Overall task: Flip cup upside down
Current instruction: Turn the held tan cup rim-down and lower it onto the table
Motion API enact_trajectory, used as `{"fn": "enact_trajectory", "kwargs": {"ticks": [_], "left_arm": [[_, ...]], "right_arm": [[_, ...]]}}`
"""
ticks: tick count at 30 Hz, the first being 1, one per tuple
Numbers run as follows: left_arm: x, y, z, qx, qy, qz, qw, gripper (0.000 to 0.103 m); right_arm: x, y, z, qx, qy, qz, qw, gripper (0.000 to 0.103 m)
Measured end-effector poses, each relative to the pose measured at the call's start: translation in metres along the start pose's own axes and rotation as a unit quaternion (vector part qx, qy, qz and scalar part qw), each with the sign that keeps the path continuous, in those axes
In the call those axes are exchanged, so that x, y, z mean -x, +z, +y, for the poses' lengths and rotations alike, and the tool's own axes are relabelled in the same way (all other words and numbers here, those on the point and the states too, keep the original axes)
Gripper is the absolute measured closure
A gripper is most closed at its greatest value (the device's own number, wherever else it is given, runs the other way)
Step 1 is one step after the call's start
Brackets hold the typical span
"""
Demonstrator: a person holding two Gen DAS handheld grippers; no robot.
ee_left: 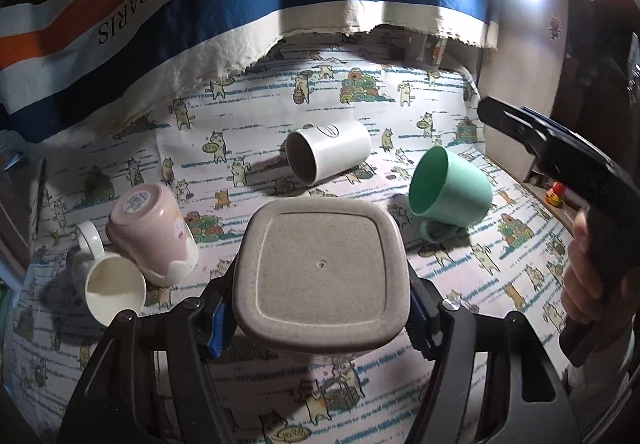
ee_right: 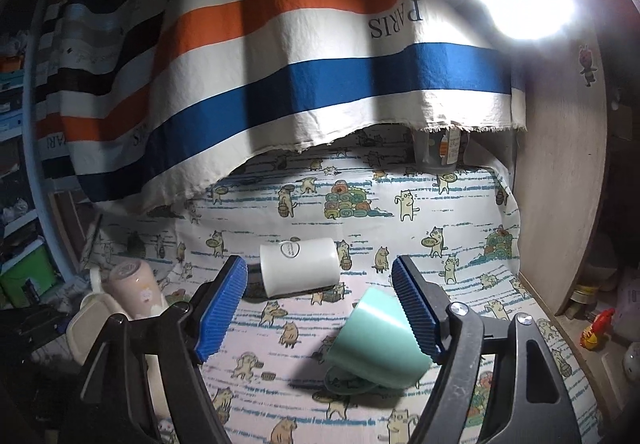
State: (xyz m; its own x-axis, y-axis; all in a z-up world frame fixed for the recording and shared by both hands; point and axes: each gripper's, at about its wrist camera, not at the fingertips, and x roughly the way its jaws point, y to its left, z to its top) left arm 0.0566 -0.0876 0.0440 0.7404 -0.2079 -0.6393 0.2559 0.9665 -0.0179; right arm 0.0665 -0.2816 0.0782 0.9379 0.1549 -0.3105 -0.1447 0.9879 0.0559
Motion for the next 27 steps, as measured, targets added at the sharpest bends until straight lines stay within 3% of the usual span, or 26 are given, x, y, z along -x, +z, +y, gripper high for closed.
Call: {"fn": "enact_trajectory", "kwargs": {"ticks": [13, 17, 27], "left_arm": [[0.002, -0.021, -0.011, -0.007, -0.023, 0.014, 0.9996, 0.036], [0.0, -0.028, -0.018, -0.019, -0.002, 0.009, 0.9998, 0.036], [-0.013, -0.034, -0.018, -0.01, 0.005, 0.008, 0.9999, 0.036]], "right_arm": [[0.023, -0.062, 0.006, 0.013, -0.024, 0.054, 0.998, 0.027], [0.025, -0.074, 0.007, 0.009, -0.011, 0.068, 0.998, 0.027], [0.027, -0.085, 0.014, 0.022, -0.003, 0.082, 0.996, 0.025]]}}
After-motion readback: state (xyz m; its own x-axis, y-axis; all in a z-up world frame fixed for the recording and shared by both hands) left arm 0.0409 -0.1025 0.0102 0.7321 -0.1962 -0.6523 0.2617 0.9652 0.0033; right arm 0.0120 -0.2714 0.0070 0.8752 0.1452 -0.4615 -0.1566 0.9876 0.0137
